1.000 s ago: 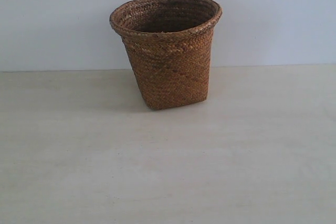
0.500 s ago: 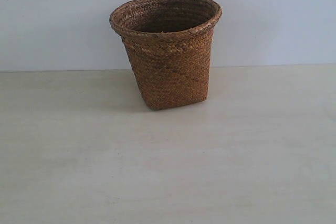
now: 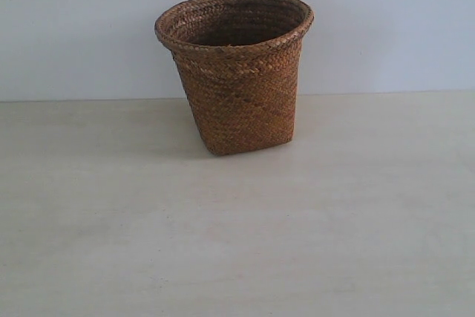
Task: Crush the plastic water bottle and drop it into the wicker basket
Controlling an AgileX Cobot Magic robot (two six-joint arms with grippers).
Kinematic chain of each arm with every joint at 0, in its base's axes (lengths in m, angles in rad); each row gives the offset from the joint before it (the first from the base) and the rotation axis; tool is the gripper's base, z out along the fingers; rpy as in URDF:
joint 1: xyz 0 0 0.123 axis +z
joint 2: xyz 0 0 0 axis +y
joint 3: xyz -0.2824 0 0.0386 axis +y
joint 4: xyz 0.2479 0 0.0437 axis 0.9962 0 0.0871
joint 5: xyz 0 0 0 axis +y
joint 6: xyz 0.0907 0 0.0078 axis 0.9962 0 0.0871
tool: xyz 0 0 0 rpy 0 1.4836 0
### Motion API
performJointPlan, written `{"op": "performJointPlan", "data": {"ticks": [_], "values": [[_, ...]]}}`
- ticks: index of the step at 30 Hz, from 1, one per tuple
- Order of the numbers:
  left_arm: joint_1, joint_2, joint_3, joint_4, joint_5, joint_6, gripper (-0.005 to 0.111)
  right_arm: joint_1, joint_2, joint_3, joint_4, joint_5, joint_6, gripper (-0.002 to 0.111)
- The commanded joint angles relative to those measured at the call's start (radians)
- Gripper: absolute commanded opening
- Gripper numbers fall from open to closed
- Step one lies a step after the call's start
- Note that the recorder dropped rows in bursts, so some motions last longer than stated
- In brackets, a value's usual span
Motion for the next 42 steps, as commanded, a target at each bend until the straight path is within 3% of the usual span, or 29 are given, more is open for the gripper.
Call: {"op": "performJointPlan", "data": {"ticks": [1, 18, 22, 32, 42], "values": [[0.003, -0.004, 0.004, 0.001, 0.003, -0.005, 0.004, -0.005, -0.003, 0.002, -0.001, -0.007, 0.002, 0.0], [0.003, -0.004, 0.004, 0.001, 0.003, -0.005, 0.004, -0.005, -0.003, 0.013, -0.02, -0.005, 0.004, 0.0], [0.003, -0.004, 0.004, 0.001, 0.003, -0.005, 0.004, -0.005, -0.003, 0.062, -0.187, -0.014, 0.202, 0.0], [0.003, -0.004, 0.004, 0.001, 0.003, -0.005, 0.004, -0.005, -0.142, 0.19, -0.191, -0.005, 0.208, 0.0], [0.003, -0.004, 0.004, 0.001, 0.003, -0.005, 0.004, -0.005, -0.142, 0.19, -0.189, 0.169, 0.167, 0.0]]}}
